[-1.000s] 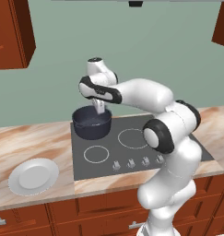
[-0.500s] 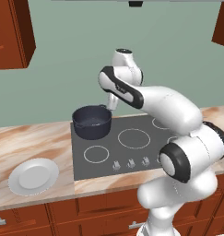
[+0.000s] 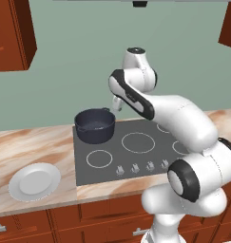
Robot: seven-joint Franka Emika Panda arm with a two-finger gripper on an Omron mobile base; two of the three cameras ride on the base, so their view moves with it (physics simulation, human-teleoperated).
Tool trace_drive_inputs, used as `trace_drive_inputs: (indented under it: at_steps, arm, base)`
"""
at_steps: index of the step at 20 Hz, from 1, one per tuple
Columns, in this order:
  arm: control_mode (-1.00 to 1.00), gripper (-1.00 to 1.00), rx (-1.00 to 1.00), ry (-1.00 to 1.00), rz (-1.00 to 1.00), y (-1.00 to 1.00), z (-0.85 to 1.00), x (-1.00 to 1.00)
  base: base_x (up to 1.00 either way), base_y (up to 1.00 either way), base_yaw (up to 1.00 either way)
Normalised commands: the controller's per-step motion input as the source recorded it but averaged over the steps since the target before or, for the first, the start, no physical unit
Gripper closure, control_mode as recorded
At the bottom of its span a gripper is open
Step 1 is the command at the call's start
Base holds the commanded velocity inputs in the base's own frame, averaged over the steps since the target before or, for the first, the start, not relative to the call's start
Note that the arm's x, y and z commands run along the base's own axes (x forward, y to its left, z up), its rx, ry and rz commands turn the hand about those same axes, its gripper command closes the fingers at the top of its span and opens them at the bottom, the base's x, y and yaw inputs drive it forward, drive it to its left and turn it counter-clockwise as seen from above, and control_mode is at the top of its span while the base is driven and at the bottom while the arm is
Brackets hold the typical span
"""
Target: Retrieve the frozen meat and place it in the pot on a burner. Then turn the burner on.
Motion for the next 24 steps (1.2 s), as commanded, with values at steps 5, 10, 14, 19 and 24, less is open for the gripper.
trace_drive_inputs:
  at_steps: [5,10,14,19,24]
  arm:
    - [-1.0,-1.0,0.0,0.06,-0.21,-0.17,0.0,0.02]
    - [-1.0,-1.0,0.01,0.22,-0.37,-0.15,-0.04,-0.01]
    - [-1.0,-1.0,0.0,0.02,-0.59,0.0,-0.05,-0.02]
    - [-1.0,-1.0,0.01,-0.01,-0.42,-0.01,-0.03,-0.1]
    - [-1.0,-1.0,0.13,0.05,-0.1,-0.15,-0.09,-0.41]
  base:
    - [0.0,0.0,0.0]
    - [0.0,0.0,0.0]
    - [0.0,0.0,0.0]
    - [0.0,0.0,0.0]
    - [0.0,0.0,0.0]
